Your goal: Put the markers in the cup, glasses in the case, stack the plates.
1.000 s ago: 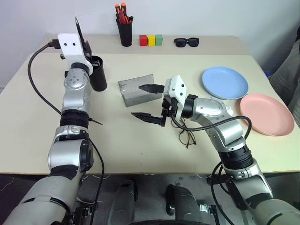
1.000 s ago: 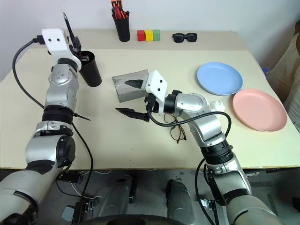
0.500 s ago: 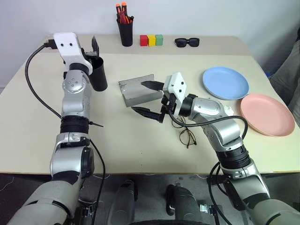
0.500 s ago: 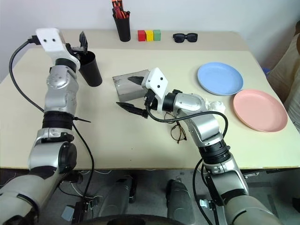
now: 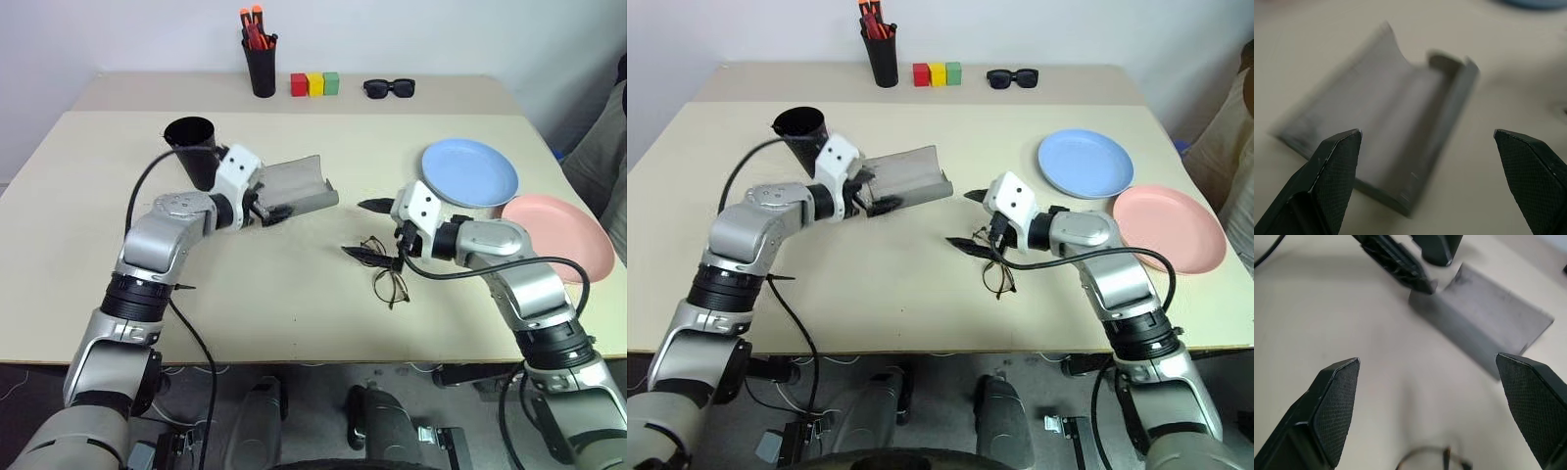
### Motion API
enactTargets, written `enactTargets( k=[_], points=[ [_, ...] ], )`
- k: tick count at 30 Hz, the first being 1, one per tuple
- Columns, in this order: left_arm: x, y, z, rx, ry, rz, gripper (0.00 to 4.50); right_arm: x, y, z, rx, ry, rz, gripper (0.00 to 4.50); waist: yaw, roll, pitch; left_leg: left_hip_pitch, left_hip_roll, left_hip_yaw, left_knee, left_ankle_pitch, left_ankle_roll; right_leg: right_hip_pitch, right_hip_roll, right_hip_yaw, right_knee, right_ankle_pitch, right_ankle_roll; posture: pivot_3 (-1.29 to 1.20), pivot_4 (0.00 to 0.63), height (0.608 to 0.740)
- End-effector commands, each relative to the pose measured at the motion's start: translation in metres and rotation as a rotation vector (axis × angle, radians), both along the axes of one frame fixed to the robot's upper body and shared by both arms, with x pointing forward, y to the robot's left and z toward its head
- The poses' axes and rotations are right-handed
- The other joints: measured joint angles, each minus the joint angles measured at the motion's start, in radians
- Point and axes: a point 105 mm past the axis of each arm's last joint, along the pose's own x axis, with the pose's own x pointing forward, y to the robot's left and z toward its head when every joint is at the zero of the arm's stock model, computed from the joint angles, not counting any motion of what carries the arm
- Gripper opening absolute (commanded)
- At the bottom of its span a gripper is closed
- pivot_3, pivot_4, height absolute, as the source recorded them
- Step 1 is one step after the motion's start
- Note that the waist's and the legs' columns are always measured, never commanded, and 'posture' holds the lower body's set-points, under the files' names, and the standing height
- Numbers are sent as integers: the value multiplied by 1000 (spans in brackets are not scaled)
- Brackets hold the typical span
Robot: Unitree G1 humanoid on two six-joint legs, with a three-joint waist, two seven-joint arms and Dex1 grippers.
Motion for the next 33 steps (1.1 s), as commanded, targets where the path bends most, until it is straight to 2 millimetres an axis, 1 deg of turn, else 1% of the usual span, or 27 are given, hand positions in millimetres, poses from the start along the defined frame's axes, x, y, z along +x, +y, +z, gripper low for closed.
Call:
enactTargets(
  k=[1, 6, 10, 11, 12, 13, 18, 19, 21, 24, 27, 30, 33],
  points=[
    [5, -7, 5, 8, 28, -38, 4480, -7, -2, 15, -1, -71, 22, 4500, 1, 0, 0, 0, 0, 0, 0, 0, 0, 0, 0, 0, 0, 0, 0, 0, 150, 740],
    [15, -9, -6, 54, 82, -50, 4480, -12, 0, 14, 0, -61, 25, 4500, 1, 0, 0, -1, 0, 0, 1, 0, 0, 0, 0, 0, 0, 0, 0, 0, 150, 740],
    [17, -13, -9, 52, 118, -91, 4480, -15, -1, 12, -10, -41, 16, 4500, 1, 0, 0, -1, 0, 0, 0, 0, 0, 0, 0, 0, -1, 0, 0, 0, 150, 740],
    [17, -13, -9, 50, 121, -99, 3932, -15, -2, 13, -11, -39, 13, 4500, 1, 0, 0, -1, 0, 0, 0, 0, 0, 0, 0, 0, 0, 0, 0, 0, 150, 740],
    [18, -13, -9, 46, 126, -103, 3584, -15, -3, 13, -12, -39, 11, 4500, 1, 0, 0, -1, 0, 0, 1, 0, 0, 0, 0, 0, -1, 0, 0, 0, 150, 740],
    [19, -13, -9, 44, 127, -105, 3127, -15, -4, 13, -15, -39, 8, 4500, 1, 0, 0, -1, 0, 0, 0, 0, 0, 0, 0, 0, 0, 0, 0, 0, 150, 740],
    [17, -14, -8, 49, 126, -148, 476, -14, -7, 13, -20, -43, -5, 4500, 1, 0, 0, -1, 0, 0, 1, 0, 0, 0, 0, 0, -1, 0, 0, 0, 150, 740],
    [16, -14, -8, 49, 127, -153, 42, -14, -7, 13, -20, -43, -6, 4500, 1, 0, 0, -1, 0, 0, 1, 0, 0, -1, 0, 0, -1, 0, 0, 0, 150, 740],
    [11, -14, -5, 75, 70, -207, 42, -13, -7, 12, -19, -34, -14, 4500, 1, 0, 0, -2, 0, 0, 1, 0, 0, -1, 0, 0, -1, 0, 0, 0, 150, 740],
    [-4, -13, 0, 104, -9, -331, 42, -11, -11, 9, -16, 17, -52, 4500, -2, 0, 0, -2, 0, 0, 0, 0, 0, -2, 0, 0, -1, 0, -1, 0, 150, 740],
    [-24, -3, 1, 174, -64, -442, 42, -4, -19, 6, -11, 83, -133, 4500, -2, 0, 0, -3, 0, 0, 0, 0, 0, -2, 0, 0, 0, 1, -1, 0, 150, 740],
    [-50, 8, -4, 241, -50, -560, 42, -3, -28, 4, 29, 180, -175, 4500, -1, 0, 0, -3, 0, 0, 0, 0, 0, -3, 0, 0, 0, 1, -1, 0, 150, 740],
    [-71, 11, -7, 271, -46, -657, 42, -2, -40, 0, 38, 264, -224, 4500, 3, 0, 0, -4, 0, 0, 0, -1, -1, -3, -1, 0, -1, 0, -1, 0, 150, 740]
  ],
)
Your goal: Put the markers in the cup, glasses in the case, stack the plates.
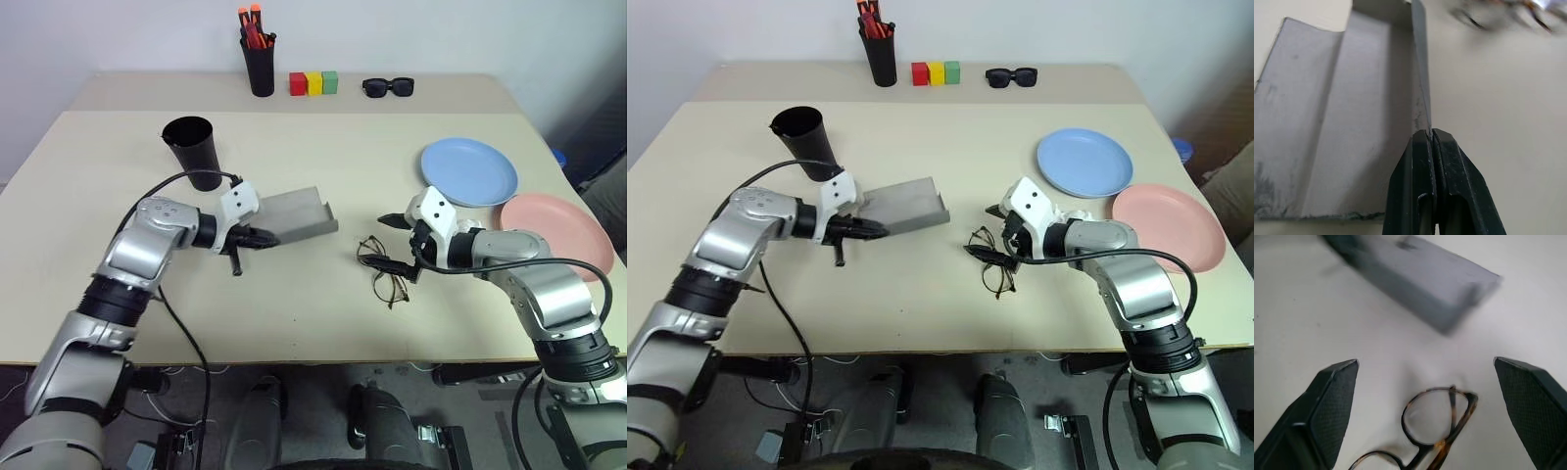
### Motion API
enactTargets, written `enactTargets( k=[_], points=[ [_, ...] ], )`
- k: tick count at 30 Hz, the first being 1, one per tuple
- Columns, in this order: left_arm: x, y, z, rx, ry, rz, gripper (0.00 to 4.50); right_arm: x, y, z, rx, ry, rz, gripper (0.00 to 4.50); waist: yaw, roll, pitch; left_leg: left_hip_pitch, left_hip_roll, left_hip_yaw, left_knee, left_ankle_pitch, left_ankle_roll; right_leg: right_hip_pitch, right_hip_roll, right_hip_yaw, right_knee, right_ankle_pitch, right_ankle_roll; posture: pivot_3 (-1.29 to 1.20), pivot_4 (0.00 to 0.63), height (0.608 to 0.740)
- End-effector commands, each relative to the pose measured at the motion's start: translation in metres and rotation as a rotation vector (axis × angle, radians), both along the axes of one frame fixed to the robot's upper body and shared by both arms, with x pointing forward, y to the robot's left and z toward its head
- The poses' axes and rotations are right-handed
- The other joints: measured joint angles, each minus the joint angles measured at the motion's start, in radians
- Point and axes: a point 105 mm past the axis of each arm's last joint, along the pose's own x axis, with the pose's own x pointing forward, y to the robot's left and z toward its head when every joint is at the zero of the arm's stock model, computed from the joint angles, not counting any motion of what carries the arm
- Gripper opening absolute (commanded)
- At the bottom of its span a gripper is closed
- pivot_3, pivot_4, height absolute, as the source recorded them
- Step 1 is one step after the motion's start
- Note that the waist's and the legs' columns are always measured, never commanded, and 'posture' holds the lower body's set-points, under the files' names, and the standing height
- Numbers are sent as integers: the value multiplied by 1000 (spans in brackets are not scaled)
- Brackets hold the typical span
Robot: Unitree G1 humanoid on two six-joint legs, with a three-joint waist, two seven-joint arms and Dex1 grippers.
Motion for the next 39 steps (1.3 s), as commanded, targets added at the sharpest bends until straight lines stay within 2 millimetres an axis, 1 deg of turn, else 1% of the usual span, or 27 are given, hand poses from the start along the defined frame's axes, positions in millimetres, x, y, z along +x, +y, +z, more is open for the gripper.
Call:
enactTargets(
  k=[1, 5, 6, 9, 11, 12, 14, 17, 20, 22, 24, 26, 28, 29, 30, 32, 34, 39],
  points=[
    [-24, -8, 11, 9, -37, -156, 42, 2, -16, 10, 20, 44, -58, 4500, 6, 0, 0, 0, 0, 0, 0, 0, 0, 0, 0, 0, 0, 0, 0, 0, 150, 740],
    [-35, -12, 12, -2, -50, -218, 42, 0, -29, 3, -5, 120, -103, 4500, 4, 0, 0, -4, 0, 0, 2, 0, -1, -2, 0, 0, -1, 0, 0, 0, 150, 740],
    [-39, -12, 10, 1, -23, -229, 42, -2, -32, 0, -15, 145, -107, 4500, 3, 0, 0, -5, 0, 0, 2, 0, 0, -3, 0, 0, -1, 0, 0, 0, 150, 740],
    [-42, -13, 7, 1, 12, -234, 839, -5, -35, -4, -24, 184, -114, 4500, 2, 0, 0, -5, 0, 0, 1, 1, 1, -4, 0, 0, 0, 0, 0, 0, 150, 740],
    [-38, -15, 8, -13, -36, -223, 1874, -5, -36, -6, -24, 194, -122, 4500, 1, 0, 0, -5, 0, 0, 1, 1, 2, -4, 0, 0, 0, 0, 0, 0, 150, 740],
    [-31, -17, 11, -19, -99, -200, 2402, -5, -36, -7, -23, 203, -129, 4500, 1, 0, 0, -5, 0, 0, 1, 1, 2, -4, 0, 0, 0, 0, 0, 0, 150, 740],
    [-25, -19, 15, -34, -147, -168, 2402, -6, -37, -10, -20, 224, -140, 4500, 2, 0, 0, -5, 0, 0, 2, 1, 2, -4, 0, 0, 0, 0, 0, 0, 150, 740],
    [-25, -17, 23, -79, -172, -150, 2402, -7, -37, -15, -13, 249, -151, 4500, 2, 0, 0, -5, 0, 0, 2, 1, 2, -3, 0, 0, 0, 0, 0, 0, 150, 740],
    [-29, -11, 26, -98, -193, -129, 2402, -7, -37, -19, -2, 274, -170, 4500, 1, 0, 0, -5, 0, 0, 2, 1, 2, -3, 0, 0, 0, 0, 0, 0, 150, 740],
    [-36, -6, 25, -116, -219, -129, 2402, -7, -36, -22, 3, 291, -179, 4500, -3, 0, 0, -5, 0, 0, 2, 1, 2, -4, 0, 0, 0, 0, 0, 0, 150, 740],
    [-46, 0, 24, -145, -212, -105, 2452, -7, -33, -25, 23, 311, -185, 3978, -7, 0, 0, -5, 0, 0, 2, 1, 2, -4, 0, 0, 0, 0, 0, 0, 150, 740],
    [-55, 6, 20, -162, -200, -79, 2452, -6, -32, -26, 42, 329, -197, 3186, -9, 1, 0, -5, 0, 0, 1, 1, 2, -4, 0, 0, 1, 0, 0, 0, 150, 740],
    [-63, 10, 15, -166, -194, -48, 2452, -4, -31, -28, 62, 349, -210, 2057, -12, 1, 0, -5, 0, 0, 2, 1, 2, -4, 0, 0, 1, 0, 0, 0, 150, 740],
    [-66, 12, 13, -167, -190, -37, 2452, -3, -30, -28, 70, 356, -213, 1601, -11, 1, 0, -4, 0, 0, 2, 1, 2, -3, 0, 0, 1, 0, 0, 0, 150, 740],
    [-71, 13, 10, -168, -184, -27, 2452, -3, -29, -29, 75, 362, -215, 1003, -11, 1, 0, -4, 0, 0, 2, 1, 2, -3, 0, 0, 1, 0, 0, 0, 150, 740],
    [-78, 16, 7, -174, -174, -7, 2452, -2, -27, -31, 81, 375, -218, 39, -15, 1, -1, -4, 0, 0, 2, 0, 0, -3, 0, 0, 0, 0, 0, 0, 150, 740],
    [-83, 18, 4, -177, -165, 19, 2452, -2, -26, -32, 84, 384, -219, 39, -15, 1, -1, -2, 0, 0, 2, -1, -1, -1, 0, 0, 0, 0, 1, 0, 150, 740],
    [-91, 22, 0, -187, -152, 77, 2452, -1, -26, -32, 86, 380, -220, 39, -18, 1, -1, -2, 0, 0, 2, -1, -1, 0, 0, 0, -2, -1, 1, 0, 150, 740]
  ],
)
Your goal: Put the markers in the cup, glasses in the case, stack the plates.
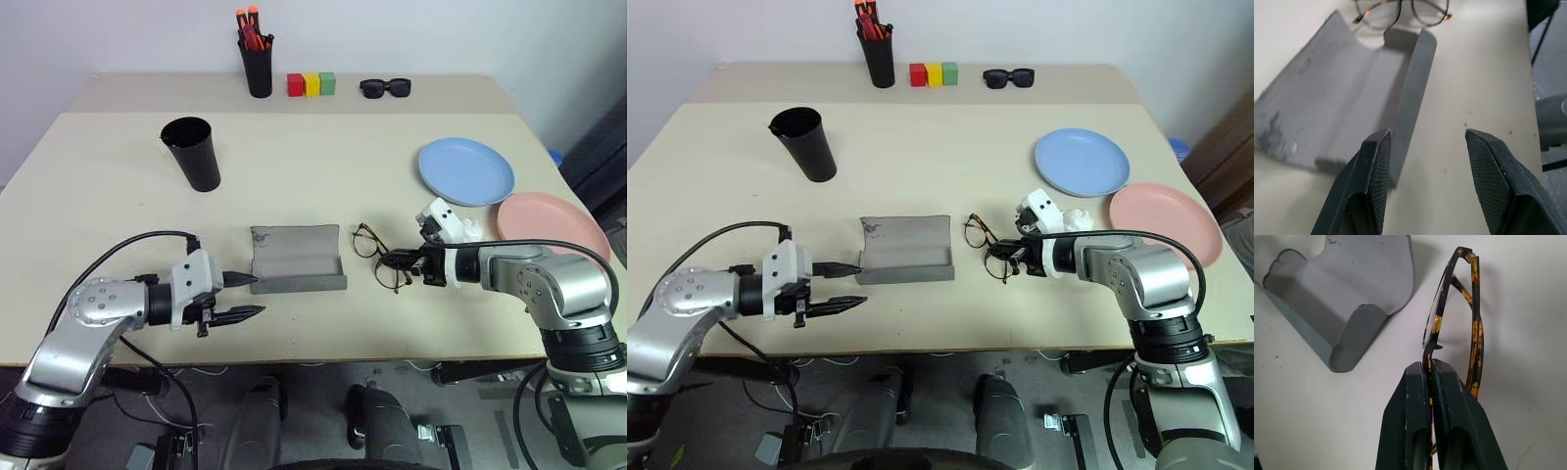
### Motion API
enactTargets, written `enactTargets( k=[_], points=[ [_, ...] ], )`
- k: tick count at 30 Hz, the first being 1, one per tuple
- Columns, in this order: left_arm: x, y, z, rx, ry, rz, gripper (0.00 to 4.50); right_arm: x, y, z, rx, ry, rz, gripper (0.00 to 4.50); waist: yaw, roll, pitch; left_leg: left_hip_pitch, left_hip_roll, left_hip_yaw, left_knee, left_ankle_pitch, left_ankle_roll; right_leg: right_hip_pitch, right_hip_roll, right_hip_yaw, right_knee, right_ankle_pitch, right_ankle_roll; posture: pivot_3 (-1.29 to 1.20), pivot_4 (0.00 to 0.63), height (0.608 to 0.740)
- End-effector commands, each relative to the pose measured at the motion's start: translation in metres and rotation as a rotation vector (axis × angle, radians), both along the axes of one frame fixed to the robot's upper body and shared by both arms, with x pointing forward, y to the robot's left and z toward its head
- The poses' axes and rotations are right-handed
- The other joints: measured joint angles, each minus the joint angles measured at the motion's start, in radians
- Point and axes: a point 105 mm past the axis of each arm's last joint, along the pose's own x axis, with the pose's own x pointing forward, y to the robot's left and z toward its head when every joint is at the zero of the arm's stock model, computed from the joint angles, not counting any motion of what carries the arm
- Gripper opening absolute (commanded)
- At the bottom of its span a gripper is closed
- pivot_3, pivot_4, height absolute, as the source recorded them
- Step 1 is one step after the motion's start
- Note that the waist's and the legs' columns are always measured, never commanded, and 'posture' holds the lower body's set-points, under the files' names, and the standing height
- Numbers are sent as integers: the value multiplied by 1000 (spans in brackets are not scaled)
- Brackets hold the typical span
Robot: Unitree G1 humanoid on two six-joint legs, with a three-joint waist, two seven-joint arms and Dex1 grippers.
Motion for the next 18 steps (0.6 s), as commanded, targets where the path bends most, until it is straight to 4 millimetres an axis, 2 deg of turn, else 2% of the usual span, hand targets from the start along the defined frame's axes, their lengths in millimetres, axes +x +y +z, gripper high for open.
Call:
enactTargets(
  k=[1, 9, 12, 17, 18],
  points=[
    [-4, 0, 10, -12, -41, 21, 2452, 3, -9, -2, -21, 5, -45, 39, -2, 0, 0, 0, 0, 0, 0, 0, 0, 0, 0, 0, 0, 0, 0, 0, 150, 740],
    [-8, 2, 4, -25, -18, 54, 2452, 0, -7, -1, -48, -28, 12, 39, -3, 0, 0, 0, 0, 0, 0, 0, 0, -1, 0, 0, 0, 0, 0, 0, 150, 740],
    [-7, 0, 3, -29, -18, 56, 2452, 1, -6, -3, -66, -40, 23, 898, -4, 0, 0, 0, 0, 0, 0, 0, 0, -1, 0, 0, 0, 0, 0, 0, 150, 740],
    [-7, -4, 4, -40, -22, 55, 2452, 15, -10, 3, -58, -52, -40, 3354, -6, 1, 0, -2, 0, 1, -1, 0, 0, -4, 0, 0, 0, 0, 0, 0, 150, 740],
    [-7, -5, 3, -42, -21, 53, 2452, 15, -10, 3, -59, -52, -39, 3354, -6, 1, 0, -2, 0, 1, -1, 0, 0, -4, 0, 0, 0, 0, 0, 0, 150, 740]
  ],
)
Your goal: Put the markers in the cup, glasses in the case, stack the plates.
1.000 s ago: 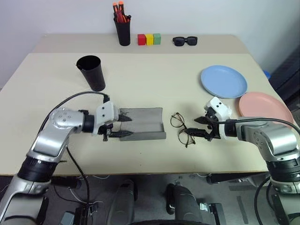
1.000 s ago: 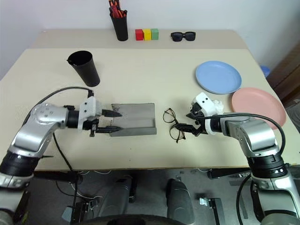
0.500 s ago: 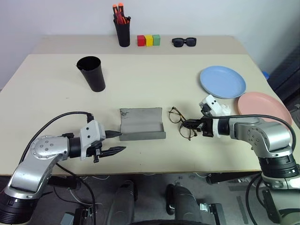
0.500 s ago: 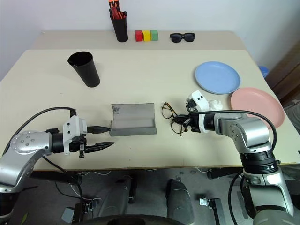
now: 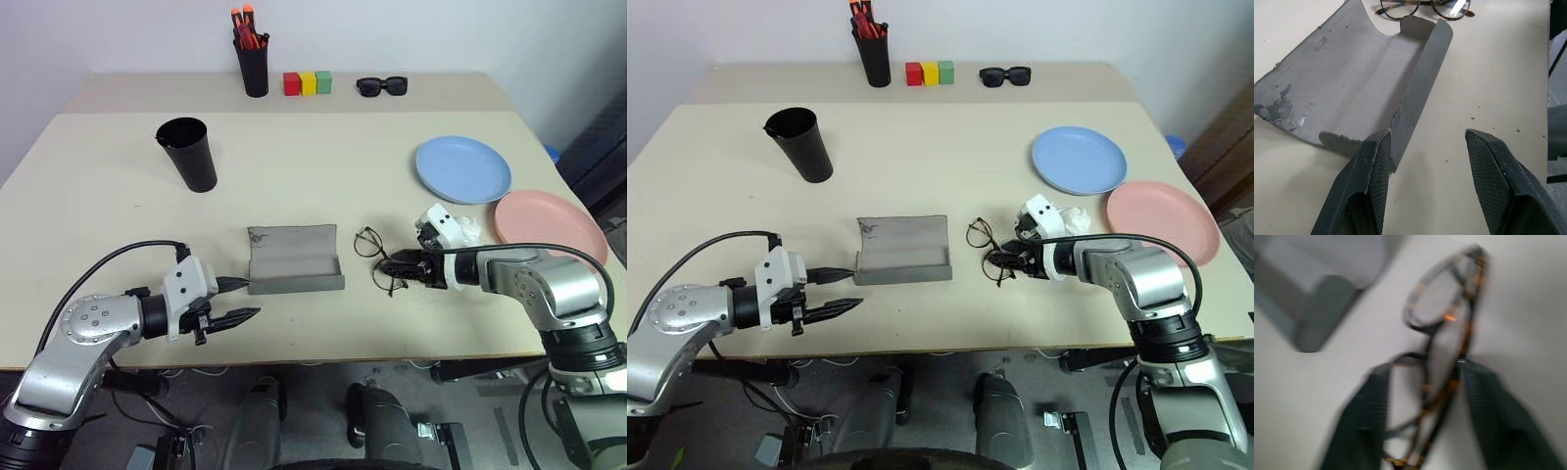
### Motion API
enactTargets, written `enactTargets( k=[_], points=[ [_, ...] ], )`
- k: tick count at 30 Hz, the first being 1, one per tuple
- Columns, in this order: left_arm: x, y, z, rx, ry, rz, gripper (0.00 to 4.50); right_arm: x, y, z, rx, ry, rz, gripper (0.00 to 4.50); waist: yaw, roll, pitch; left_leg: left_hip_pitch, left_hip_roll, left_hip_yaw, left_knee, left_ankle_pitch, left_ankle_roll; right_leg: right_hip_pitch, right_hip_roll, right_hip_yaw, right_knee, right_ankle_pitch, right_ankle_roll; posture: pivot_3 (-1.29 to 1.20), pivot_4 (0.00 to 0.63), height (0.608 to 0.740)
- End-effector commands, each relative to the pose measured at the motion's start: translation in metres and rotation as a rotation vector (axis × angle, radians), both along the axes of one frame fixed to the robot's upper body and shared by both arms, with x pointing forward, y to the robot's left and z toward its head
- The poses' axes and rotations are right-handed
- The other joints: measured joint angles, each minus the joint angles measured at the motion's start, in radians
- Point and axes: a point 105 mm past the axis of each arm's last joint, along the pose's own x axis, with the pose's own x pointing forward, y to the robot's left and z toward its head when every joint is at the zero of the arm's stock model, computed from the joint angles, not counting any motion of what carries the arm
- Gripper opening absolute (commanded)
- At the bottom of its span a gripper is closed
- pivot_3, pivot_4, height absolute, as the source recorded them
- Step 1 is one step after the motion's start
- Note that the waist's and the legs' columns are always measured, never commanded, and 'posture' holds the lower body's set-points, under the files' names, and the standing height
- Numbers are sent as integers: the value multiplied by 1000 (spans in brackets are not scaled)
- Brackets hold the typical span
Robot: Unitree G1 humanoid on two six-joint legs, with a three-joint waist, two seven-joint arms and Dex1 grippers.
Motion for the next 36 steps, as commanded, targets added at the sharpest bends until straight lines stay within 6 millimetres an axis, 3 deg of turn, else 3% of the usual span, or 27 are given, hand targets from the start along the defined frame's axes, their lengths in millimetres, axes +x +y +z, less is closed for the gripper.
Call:
enactTargets(
  k=[1, 18, 21, 26, 31, 36],
  points=[
    [-4, -10, 8, -21, -31, -32, 2452, 6, 0, 16, 7, -58, -1, 3354, 0, 0, 0, 0, 0, 0, 0, 0, 0, 0, 0, 0, 0, 0, 0, 0, 150, 740],
    [-6, -18, 5, -41, -32, -31, 2452, 11, 6, 23, 37, -24, 3, 3354, 0, 0, 0, 0, 0, 0, 0, 0, 0, 0, 0, 0, 0, 0, 0, 0, 150, 740],
    [-6, -18, 5, -42, -32, -28, 2452, 11, 7, 21, 25, -14, 7, 2592, 0, 0, 0, 0, 0, 0, 0, 0, 0, 0, 0, 0, 0, 0, 0, 0, 150, 740],
    [-6, -17, 4, -42, -28, -23, 2452, 10, 8, 21, 25, -13, 11, 44, 0, 1, 0, 0, 0, 0, 0, 0, 0, 0, 0, 0, 0, 0, 0, 0, 150, 740],
    [-5, -10, 0, -47, -22, 26, 2452, 11, 14, 32, 16, -67, 39, 44, 0, 0, 0, 0, 0, 0, 0, 0, 0, 0, 0, 0, 0, 0, 0, 0, 150, 740],
    [-2, 11, 3, -86, -26, 164, 2452, 3, 40, 66, -21, -218, 201, 44, -2, 1, 0, -1, 1, 0, 0, 0, 0, -1, 0, 0, 0, 0, 0, 0, 150, 740]
  ],
)
